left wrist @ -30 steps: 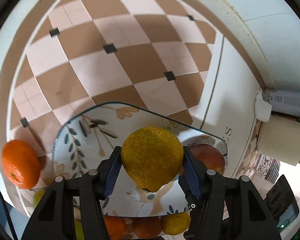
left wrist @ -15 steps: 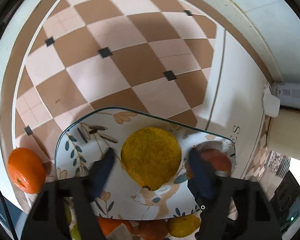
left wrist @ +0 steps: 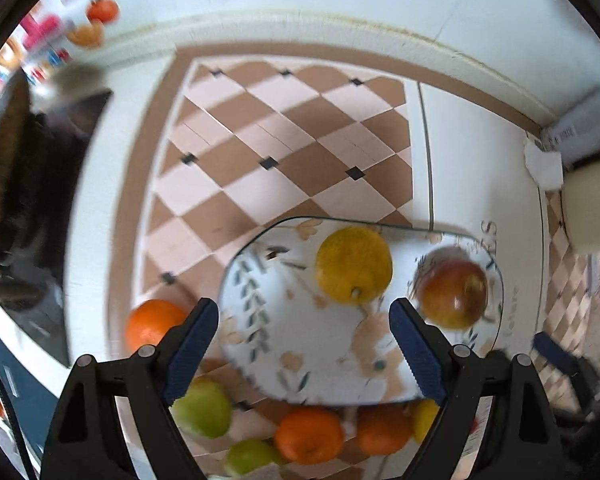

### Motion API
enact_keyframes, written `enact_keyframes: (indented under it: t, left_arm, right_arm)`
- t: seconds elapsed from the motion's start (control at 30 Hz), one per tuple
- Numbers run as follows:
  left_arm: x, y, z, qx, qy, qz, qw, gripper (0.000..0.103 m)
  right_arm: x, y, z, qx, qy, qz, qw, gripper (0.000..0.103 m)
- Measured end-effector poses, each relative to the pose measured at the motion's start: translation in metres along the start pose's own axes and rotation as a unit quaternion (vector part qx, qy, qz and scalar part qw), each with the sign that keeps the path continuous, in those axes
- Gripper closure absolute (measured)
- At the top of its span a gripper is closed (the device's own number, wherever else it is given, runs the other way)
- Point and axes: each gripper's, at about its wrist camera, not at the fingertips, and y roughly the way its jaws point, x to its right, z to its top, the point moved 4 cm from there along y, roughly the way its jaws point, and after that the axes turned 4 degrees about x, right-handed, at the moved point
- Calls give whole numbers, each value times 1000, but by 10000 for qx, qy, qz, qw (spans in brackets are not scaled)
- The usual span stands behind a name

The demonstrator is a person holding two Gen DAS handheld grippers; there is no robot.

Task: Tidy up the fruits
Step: 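Lift both tools away from the plate toward the remaining fruits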

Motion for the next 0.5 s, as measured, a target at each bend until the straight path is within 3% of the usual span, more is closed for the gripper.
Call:
enact_keyframes:
  t: [0.17, 0.3, 0.5]
  left_arm:
    - [-2, -48, -26, 582, 353, 231, 9974, 16]
    - [-5, -80, -46, 836, 364, 106, 9958, 16]
    - [-2, -116, -76, 1099, 470, 7, 9928, 16]
  right_arm:
    - [2, -40, -21, 205, 24, -69, 9998, 14]
    - [-3, -74, -40, 415, -56, -223, 9989, 14]
    - [-13, -119, -69, 737, -65, -126, 9972, 14]
